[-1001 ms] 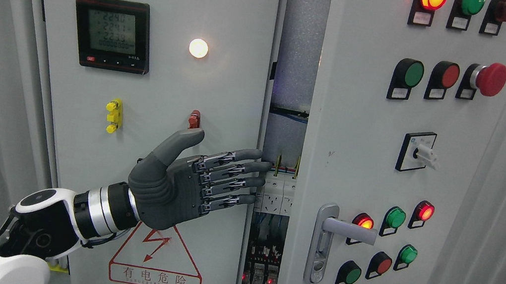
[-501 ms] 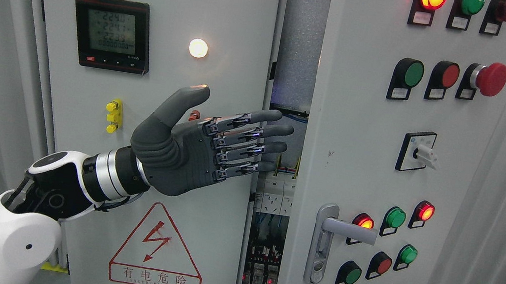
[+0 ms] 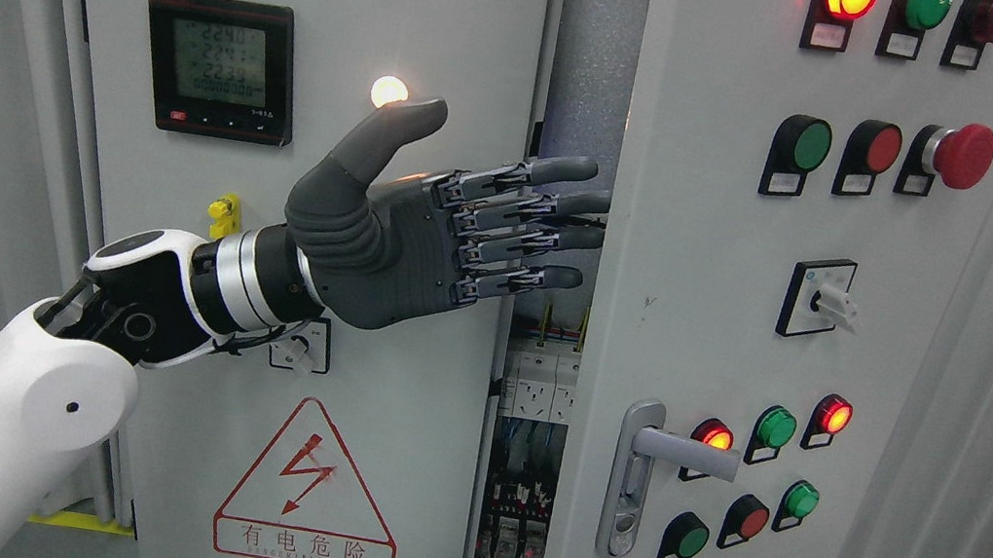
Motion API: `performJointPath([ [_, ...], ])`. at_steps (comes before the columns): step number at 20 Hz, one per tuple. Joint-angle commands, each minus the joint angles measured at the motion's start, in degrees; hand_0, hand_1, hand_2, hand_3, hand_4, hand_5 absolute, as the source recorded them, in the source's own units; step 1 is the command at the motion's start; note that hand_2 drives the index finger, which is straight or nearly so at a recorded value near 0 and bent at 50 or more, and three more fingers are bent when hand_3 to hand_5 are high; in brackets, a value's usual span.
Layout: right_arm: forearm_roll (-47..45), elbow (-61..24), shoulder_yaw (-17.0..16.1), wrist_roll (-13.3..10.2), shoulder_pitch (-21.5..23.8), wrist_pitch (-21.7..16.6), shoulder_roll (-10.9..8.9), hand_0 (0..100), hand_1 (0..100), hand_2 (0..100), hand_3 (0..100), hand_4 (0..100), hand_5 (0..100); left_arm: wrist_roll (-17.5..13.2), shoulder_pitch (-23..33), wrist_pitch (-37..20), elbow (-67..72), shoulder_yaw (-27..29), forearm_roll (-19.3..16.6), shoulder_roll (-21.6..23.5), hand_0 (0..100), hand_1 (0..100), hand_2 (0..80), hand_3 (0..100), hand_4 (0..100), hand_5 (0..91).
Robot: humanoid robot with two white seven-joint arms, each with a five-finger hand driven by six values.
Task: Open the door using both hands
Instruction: 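Insert the left hand fingers into the gap behind the handled door edge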
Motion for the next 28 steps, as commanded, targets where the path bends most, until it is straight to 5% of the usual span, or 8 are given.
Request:
performJointPath([
  [1,0.0,0.0,0.0,0.1,0.0,0.0,-0.44,22,0,0,0,0,0,0.3,-3.7,-1.4,3.8,-13.8,1.5,3.2,29,0,2.8,3,3,0.0],
  [18,0.0,0.0,0.0,0.1,0.0,0.0,-0.44,22,0,0,0,0,0,-1.7,-6.8,-1.7,2.7,-16.0,4.4,2.6,29,0,2.8,3,4,0.0],
  [28,0.0,0.0,0.0,0.0,0.0,0.0,-0.44,22,0,0,0,0,0,-1.5,-12.4,-3.9,2.6,-21.7,10.5,1.9,29,0,2.8,3,3,0.0],
])
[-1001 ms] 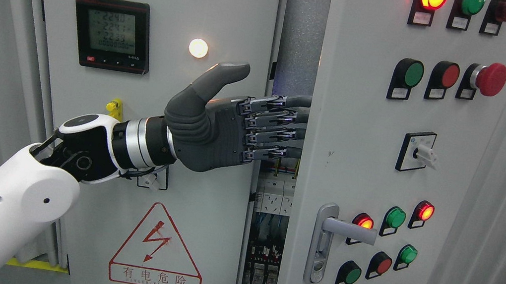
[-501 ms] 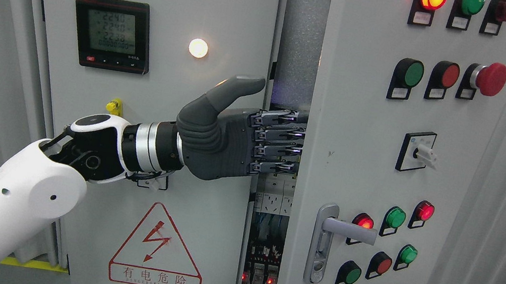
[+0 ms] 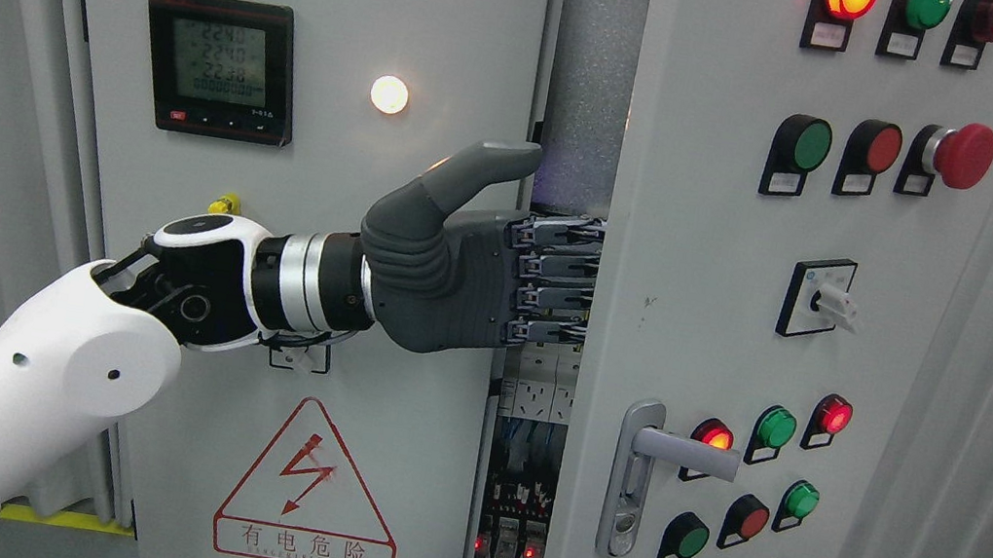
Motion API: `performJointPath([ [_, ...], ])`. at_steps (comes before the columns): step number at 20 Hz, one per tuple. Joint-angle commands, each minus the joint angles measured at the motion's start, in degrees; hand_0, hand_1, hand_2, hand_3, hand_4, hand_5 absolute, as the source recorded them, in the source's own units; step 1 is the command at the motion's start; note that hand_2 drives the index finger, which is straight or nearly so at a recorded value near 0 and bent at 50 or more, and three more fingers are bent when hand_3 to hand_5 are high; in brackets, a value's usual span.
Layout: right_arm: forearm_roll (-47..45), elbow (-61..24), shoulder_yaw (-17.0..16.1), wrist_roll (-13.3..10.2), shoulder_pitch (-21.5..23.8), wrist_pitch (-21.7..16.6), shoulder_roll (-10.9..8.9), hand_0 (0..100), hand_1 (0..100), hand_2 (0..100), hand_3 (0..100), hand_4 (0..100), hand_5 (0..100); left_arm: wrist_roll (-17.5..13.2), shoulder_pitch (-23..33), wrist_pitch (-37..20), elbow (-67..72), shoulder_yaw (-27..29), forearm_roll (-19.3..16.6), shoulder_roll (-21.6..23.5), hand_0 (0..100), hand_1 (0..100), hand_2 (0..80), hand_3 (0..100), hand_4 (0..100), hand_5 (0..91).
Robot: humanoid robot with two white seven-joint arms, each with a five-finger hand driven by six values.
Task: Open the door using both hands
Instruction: 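Insert the left hand fingers into the gap behind the handled door edge, then push the handled door outward, swinging it away with the left hand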
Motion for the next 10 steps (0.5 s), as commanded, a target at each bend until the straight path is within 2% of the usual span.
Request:
performJointPath([
  [1,0.0,0.0,0.0,0.0,0.0,0.0,-0.44,22,0,0,0,0,0,0.3,-2.8,-1.7,0.0,-6.1,2.6,-0.5,29,0,2.8,3,3,0.0],
  [3,0.0,0.0,0.0,0.0,0.0,0.0,-0.44,22,0,0,0,0,0,0.5,-3.2,-2.2,0.0,-7.0,4.1,-1.3,29,0,2.8,3,3,0.0],
  [8,0.0,0.0,0.0,0.0,0.0,0.0,-0.44,22,0,0,0,0,0,0.5,-5.0,-4.0,0.0,-11.3,4.2,-3.2,29,0,2.8,3,4,0.0],
  [10,0.0,0.0,0.0,0.0,0.0,0.0,-0.44,22,0,0,0,0,0,2.3,-5.7,-5.4,-0.2,-12.7,4.2,-3.8,29,0,2.8,3,3,0.0],
])
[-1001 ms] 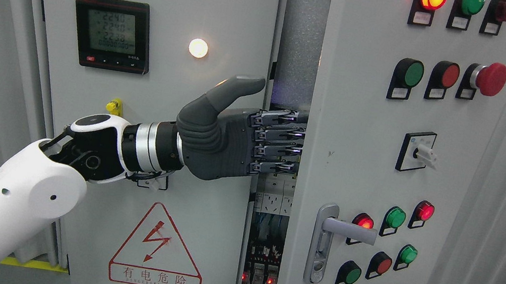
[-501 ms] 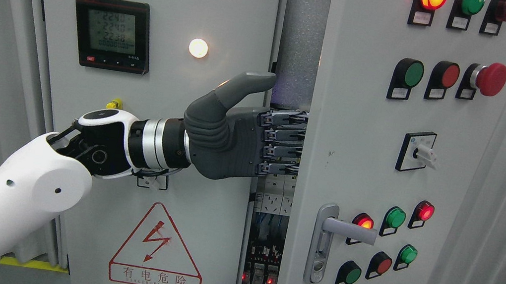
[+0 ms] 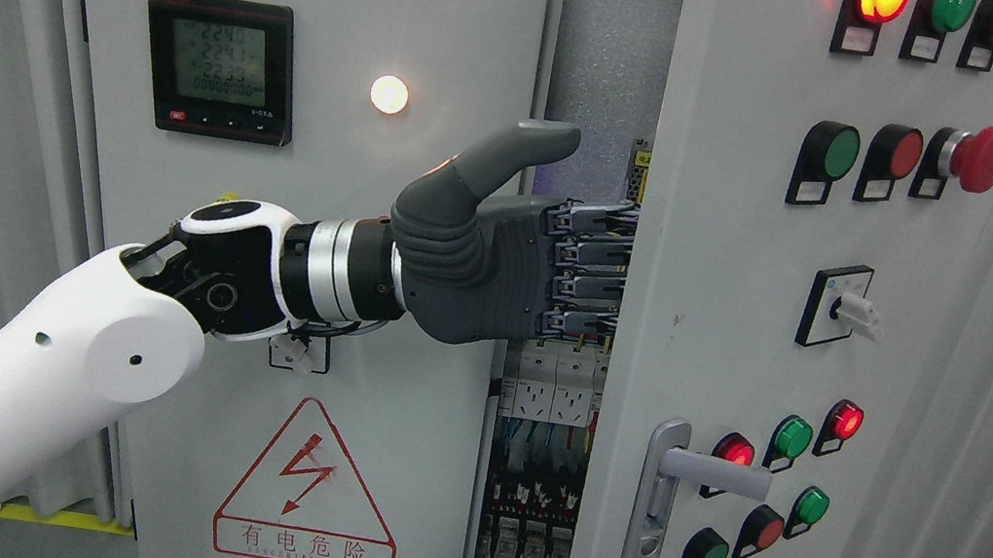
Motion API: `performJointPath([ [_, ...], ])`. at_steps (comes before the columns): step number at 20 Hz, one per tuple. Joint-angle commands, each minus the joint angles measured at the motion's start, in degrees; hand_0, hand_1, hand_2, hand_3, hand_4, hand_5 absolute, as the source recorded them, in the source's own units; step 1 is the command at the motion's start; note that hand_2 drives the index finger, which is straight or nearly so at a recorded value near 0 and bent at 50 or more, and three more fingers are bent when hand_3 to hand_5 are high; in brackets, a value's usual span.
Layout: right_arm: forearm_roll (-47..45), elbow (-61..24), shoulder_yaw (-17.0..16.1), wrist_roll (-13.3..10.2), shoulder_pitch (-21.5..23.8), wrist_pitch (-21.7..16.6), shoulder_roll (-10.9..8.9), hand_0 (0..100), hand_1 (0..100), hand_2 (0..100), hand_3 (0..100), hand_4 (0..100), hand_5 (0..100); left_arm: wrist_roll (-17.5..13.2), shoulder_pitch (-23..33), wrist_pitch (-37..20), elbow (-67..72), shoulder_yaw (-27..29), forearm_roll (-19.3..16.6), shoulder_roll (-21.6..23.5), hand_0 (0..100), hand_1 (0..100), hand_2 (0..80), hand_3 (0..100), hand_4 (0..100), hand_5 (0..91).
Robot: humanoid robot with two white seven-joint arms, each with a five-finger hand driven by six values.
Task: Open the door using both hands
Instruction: 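Push the handled door outward, swinging it away with the left hand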
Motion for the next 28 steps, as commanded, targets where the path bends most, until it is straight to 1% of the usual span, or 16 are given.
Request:
performJointPath([
  [1,0.0,0.0,0.0,0.1,0.0,0.0,-0.44,22,0,0,0,0,0,2.7,-2.0,-1.8,-0.2,-7.5,0.8,-2.5,29,0,2.8,3,3,0.0],
  [2,0.0,0.0,-0.1,0.0,0.0,0.0,-0.44,22,0,0,0,0,0,3.4,-2.1,-1.8,-0.2,-7.7,0.8,-2.7,29,0,2.8,3,4,0.0],
  [6,0.0,0.0,0.0,0.1,0.0,0.0,-0.44,22,0,0,0,0,0,3.5,-2.7,-2.0,-0.2,-8.3,0.8,-4.1,29,0,2.7,3,3,0.0],
  [9,0.0,0.0,0.0,0.0,0.0,0.0,-0.44,22,0,0,0,0,0,3.9,-3.5,-3.7,-0.2,-8.8,0.8,-5.6,29,0,2.7,3,3,0.0],
  [13,0.0,0.0,0.0,0.0,0.0,0.0,-0.44,22,0,0,0,0,0,5.6,-5.9,-6.9,-2.2,-11.8,0.9,-6.2,29,0,2.7,3,3,0.0],
  [15,0.0,-0.1,0.0,0.1,0.0,0.0,-0.44,22,0,0,0,0,0,5.8,-7.2,-7.7,-2.7,-12.9,1.9,-6.3,29,0,2.7,3,3,0.0],
  [17,-0.1,0.0,0.0,0.0,0.0,0.0,-0.44,22,0,0,0,0,0,6.9,-8.4,-8.2,-2.7,-14.4,2.9,-6.9,29,0,2.7,3,3,0.0],
  [20,-0.1,0.0,0.0,0.0,0.0,0.0,-0.44,22,0,0,0,0,0,7.8,-9.4,-9.4,-2.7,-15.8,3.3,-9.2,29,0,2.7,3,3,0.0],
  [25,0.0,0.0,0.0,0.0,0.0,0.0,-0.44,22,0,0,0,0,0,8.3,-10.2,-9.7,-2.6,-16.7,3.3,-12.6,29,0,2.8,3,3,0.0],
  [28,0.0,0.0,0.0,0.1,0.0,0.0,-0.44,22,0,0,0,0,0,10.6,-10.2,-9.7,-2.5,-17.0,3.4,-14.3,29,0,2.8,3,3,0.0],
])
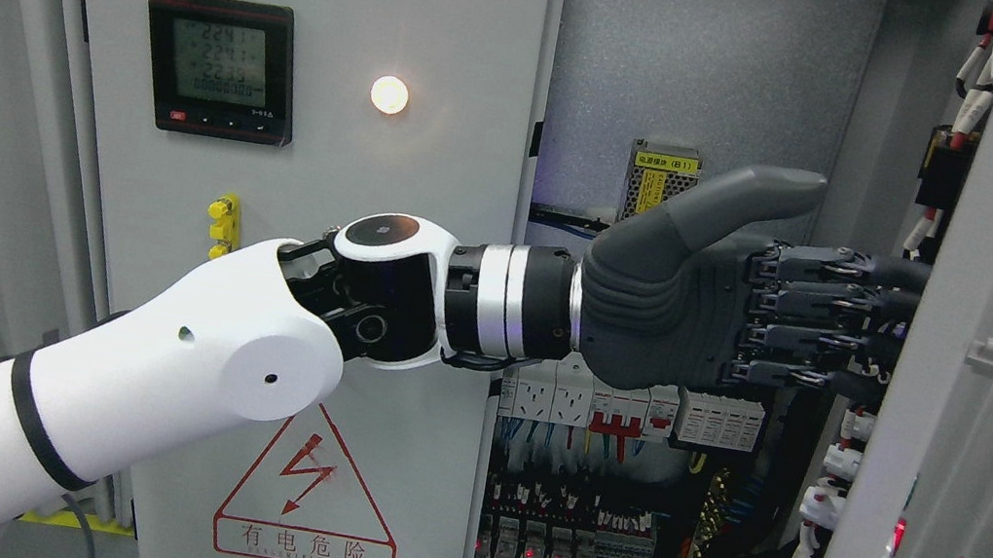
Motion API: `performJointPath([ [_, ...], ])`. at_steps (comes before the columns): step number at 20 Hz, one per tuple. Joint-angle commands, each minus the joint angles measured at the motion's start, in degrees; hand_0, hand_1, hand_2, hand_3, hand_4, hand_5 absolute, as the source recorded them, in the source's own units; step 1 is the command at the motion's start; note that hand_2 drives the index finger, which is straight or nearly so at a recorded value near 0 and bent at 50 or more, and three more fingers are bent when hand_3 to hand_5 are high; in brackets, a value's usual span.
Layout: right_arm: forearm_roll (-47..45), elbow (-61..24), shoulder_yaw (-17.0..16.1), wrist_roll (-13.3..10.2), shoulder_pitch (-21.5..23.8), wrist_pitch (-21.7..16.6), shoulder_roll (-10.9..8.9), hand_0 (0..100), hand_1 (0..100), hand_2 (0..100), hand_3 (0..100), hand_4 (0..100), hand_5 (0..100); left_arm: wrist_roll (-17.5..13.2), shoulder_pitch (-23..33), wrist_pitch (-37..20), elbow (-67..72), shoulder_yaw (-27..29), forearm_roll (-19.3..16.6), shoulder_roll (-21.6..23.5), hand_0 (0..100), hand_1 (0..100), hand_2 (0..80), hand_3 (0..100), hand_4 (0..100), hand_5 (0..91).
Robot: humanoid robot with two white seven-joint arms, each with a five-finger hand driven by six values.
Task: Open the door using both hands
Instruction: 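Push the handled door outward, swinging it away with the left hand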
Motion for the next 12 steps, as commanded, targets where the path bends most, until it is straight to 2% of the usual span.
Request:
performJointPath([
  [1,-0.1,-0.1,0.0,-0.1,0.0,0.0,-0.44,22,0,0,0,0,0,2.0,-0.9,-0.1,-0.4,-3.5,0.4,-6.3,29,0,2.8,3,3,0.0],
  [9,0.0,0.0,0.0,-0.1,0.0,0.0,-0.44,22,0,0,0,0,0,2.5,-2.2,-1.1,1.9,-3.4,0.8,-12.8,29,0,2.7,3,3,0.0],
  [12,-0.1,0.0,0.0,-0.1,0.0,0.0,-0.44,22,0,0,0,0,0,4.4,-3.1,-2.6,2.9,-3.4,0.8,-14.2,29,0,2.7,3,3,0.0],
])
